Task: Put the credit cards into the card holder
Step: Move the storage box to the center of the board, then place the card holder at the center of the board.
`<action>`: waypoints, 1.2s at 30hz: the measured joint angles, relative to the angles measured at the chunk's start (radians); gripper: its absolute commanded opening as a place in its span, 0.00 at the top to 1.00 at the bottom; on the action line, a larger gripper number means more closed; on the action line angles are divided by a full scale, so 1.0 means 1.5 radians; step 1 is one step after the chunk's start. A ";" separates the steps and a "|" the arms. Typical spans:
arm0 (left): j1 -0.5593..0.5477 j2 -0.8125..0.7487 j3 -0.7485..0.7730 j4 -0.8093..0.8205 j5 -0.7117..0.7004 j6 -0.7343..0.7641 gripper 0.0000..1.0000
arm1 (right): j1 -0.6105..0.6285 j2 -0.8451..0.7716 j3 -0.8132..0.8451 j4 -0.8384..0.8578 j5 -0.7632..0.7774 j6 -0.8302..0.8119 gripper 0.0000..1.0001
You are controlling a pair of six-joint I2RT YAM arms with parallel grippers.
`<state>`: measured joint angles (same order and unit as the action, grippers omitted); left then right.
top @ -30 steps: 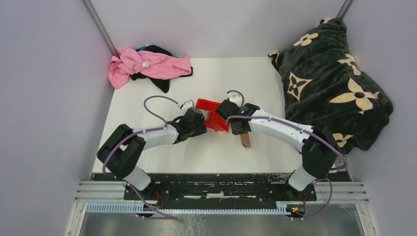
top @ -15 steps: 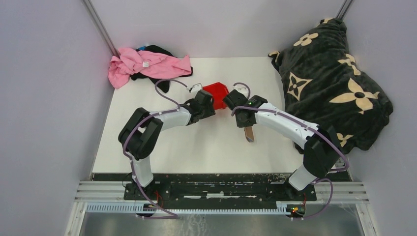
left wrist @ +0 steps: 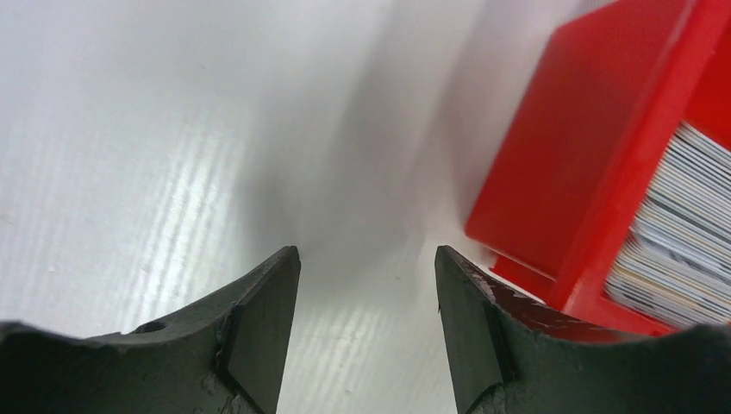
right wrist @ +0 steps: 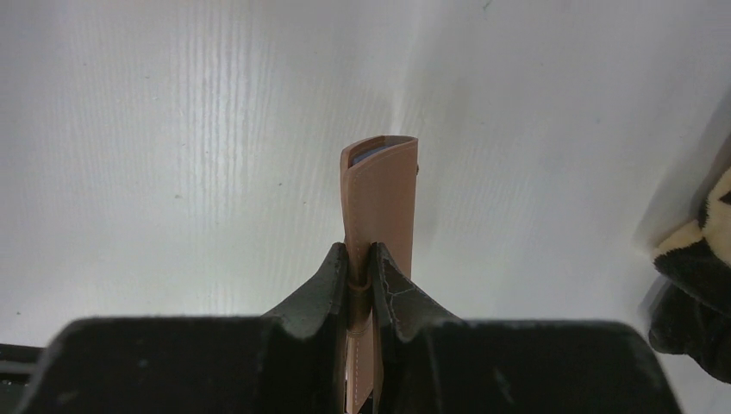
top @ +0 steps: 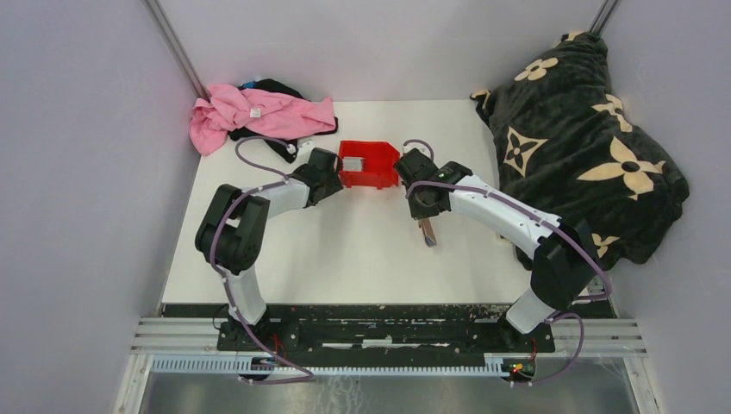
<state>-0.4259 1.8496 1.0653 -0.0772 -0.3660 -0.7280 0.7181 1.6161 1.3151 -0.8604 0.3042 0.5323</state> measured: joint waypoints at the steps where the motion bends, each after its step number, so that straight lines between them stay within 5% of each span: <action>1: 0.008 0.000 0.000 0.001 0.000 0.005 0.32 | 0.000 0.000 0.001 0.004 -0.010 -0.005 0.99; 9: 0.037 -0.025 0.002 -0.033 0.018 0.033 0.28 | -0.001 -0.006 0.001 0.039 -0.102 -0.047 0.99; 15: 0.008 -0.254 -0.140 -0.030 0.092 0.015 0.26 | -0.026 -0.059 -0.018 0.092 -0.235 -0.045 0.99; 22: -0.069 -0.464 -0.282 0.006 0.163 -0.031 0.27 | -0.066 -0.074 -0.141 0.280 -0.435 0.087 0.99; 29: -0.084 -0.535 -0.364 0.003 0.178 -0.061 0.32 | -0.062 0.016 -0.240 0.511 -0.573 0.262 0.96; 36: -0.105 -0.547 -0.392 0.004 0.178 -0.077 0.36 | -0.063 0.091 -0.264 0.649 -0.604 0.343 0.81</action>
<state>-0.5827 1.0294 0.4767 -0.0711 -0.0990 -0.8440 0.6243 1.7531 0.9184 0.1135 -0.6022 1.0473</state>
